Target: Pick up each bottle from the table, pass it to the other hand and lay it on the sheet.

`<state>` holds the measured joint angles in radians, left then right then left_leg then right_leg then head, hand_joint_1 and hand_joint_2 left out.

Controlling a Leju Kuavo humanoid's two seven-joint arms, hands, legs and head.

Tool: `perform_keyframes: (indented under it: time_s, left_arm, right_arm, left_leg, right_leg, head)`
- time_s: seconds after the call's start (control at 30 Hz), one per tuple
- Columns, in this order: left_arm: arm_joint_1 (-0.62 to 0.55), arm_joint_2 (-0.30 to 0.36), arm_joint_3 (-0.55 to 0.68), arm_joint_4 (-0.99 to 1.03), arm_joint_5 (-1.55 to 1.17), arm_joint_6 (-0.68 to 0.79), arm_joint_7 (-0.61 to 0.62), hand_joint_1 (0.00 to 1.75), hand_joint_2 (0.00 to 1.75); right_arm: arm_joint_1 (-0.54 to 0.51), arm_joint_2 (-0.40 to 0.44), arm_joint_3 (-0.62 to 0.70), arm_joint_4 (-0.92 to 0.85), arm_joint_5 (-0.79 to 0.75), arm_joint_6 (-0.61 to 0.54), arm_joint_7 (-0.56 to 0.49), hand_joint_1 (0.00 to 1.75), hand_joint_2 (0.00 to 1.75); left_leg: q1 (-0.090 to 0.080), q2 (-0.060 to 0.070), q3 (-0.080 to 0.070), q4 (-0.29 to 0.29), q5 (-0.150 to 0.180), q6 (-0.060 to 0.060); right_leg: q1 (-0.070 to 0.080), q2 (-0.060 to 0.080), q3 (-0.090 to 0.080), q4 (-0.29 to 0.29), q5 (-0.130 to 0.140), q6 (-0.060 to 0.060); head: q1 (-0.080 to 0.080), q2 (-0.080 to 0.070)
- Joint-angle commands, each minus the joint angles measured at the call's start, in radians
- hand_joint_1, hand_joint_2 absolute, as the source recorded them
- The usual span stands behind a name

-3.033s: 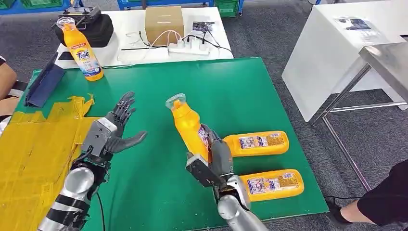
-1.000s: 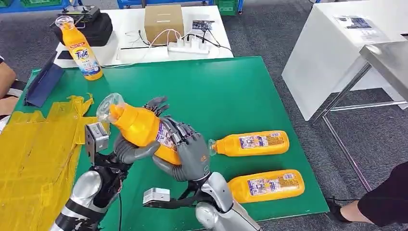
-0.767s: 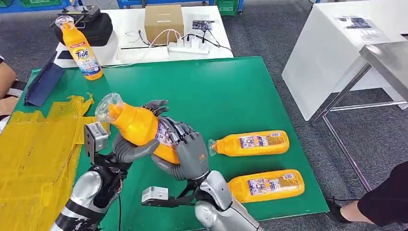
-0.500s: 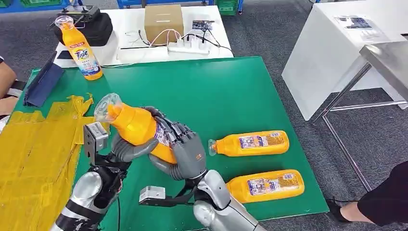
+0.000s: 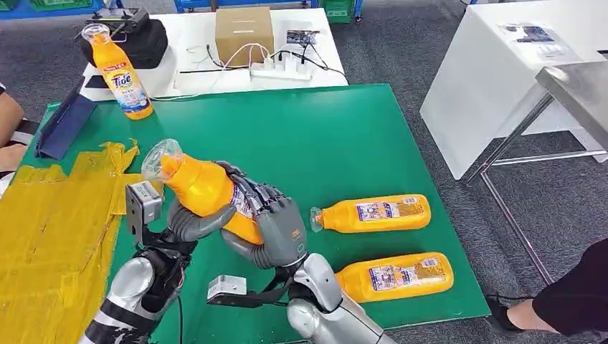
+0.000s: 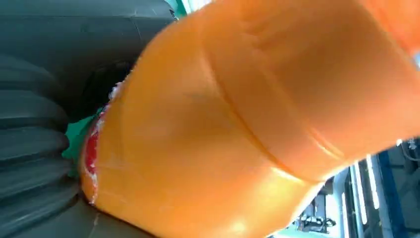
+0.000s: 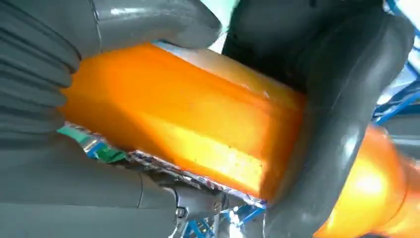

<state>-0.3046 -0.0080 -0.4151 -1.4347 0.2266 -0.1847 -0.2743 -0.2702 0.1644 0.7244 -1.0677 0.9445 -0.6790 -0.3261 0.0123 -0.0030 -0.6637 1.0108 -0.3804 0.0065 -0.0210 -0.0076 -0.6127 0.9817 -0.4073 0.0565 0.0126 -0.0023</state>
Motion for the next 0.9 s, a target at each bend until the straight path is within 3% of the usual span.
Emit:
perform_keyframes:
  time_s: [0.03, 0.5, 0.67, 0.9]
  left_arm:
    - [-0.061, -0.031, 0.018, 0.073, 0.007, 0.005, 0.01, 1.75, 1.75]
    - [-0.065, -0.032, 0.059, 0.088, 0.027, 0.038, 0.01, 1.75, 1.75]
    - [-0.095, -0.015, 0.075, 0.108, -0.152, 0.209, -0.021, 1.75, 1.75]
    - [-0.16, 0.025, 0.144, 0.211, -0.595, 0.482, -0.003, 1.75, 1.75]
  right_arm:
    - [0.007, -0.007, 0.018, 0.022, 0.001, -0.019, -0.023, 0.0, 1.75]
    - [0.054, 0.013, -0.059, -0.05, 0.015, -0.019, -0.066, 0.0, 1.75]
    - [0.091, 0.026, -0.115, -0.112, 0.042, -0.019, -0.092, 0.0, 1.75]
    - [0.119, -0.058, -0.086, -0.302, -0.062, -0.019, -0.034, 0.0, 1.75]
  left_leg:
    - [0.0, -0.002, 0.005, 0.0, -0.002, 0.0]
    - [0.0, -0.002, 0.005, 0.001, -0.002, 0.0]
    - [0.001, -0.002, 0.005, 0.001, -0.002, 0.0]
    - [0.0, -0.001, 0.003, 0.0, -0.001, 0.0]
  right_leg:
    - [0.001, -0.002, 0.006, 0.0, -0.003, -0.003]
    - [0.001, -0.001, 0.006, 0.001, -0.003, -0.003]
    - [0.001, -0.002, 0.006, 0.001, -0.003, -0.003]
    - [0.0, -0.001, 0.003, 0.0, -0.001, -0.002]
  head:
    - [0.0, 0.0]
    - [0.0, 0.0]
    - [0.0, 0.0]
    - [0.0, 0.0]
